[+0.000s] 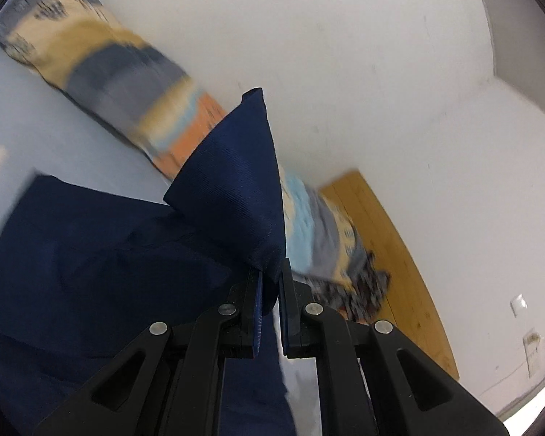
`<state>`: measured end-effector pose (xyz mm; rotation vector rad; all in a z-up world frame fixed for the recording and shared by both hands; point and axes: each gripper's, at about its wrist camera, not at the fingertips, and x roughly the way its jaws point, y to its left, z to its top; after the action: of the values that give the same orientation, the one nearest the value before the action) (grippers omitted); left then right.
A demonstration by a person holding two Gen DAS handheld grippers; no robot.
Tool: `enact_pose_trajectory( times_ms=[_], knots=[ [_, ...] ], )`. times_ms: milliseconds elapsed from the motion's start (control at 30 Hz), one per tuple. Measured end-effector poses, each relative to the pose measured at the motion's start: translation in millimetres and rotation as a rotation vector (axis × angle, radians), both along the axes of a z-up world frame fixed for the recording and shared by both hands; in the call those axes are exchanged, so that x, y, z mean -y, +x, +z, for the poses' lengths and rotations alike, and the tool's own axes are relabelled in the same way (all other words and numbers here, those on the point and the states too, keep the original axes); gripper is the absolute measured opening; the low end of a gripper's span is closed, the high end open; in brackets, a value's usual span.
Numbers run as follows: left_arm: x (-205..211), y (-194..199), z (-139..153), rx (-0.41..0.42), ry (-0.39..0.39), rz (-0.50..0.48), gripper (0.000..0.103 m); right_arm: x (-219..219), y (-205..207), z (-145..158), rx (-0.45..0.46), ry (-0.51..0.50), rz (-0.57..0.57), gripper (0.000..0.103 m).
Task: Fold large clothes
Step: 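Fold the held sleeve across the jacket front with the left tool, release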
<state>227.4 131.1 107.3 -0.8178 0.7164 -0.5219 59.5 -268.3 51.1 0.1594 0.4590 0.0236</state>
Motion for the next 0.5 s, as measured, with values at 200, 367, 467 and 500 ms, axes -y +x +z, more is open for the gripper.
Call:
enact_pose_trajectory(
  times_ms=[200,367,467,500],
  knots=[
    [123,0,-54,-0.095,0.078,-0.106,0.007,25,-6,8,0.024,0.043,-0.059,0.083],
    [203,-4,-139,-0.228,0.288,-0.171,0.009,38,-4,8,0.019,0.059,-0.075,0.083],
    [233,-12,-178,-0.298,0.431,-0.236,0.032,40,-2,4,0.005,0.055,-0.078,0.083],
    [244,-19,-185,-0.294,0.457,-0.275,0.038,39,-1,3,0.005,0.056,-0.079,0.083]
  ],
)
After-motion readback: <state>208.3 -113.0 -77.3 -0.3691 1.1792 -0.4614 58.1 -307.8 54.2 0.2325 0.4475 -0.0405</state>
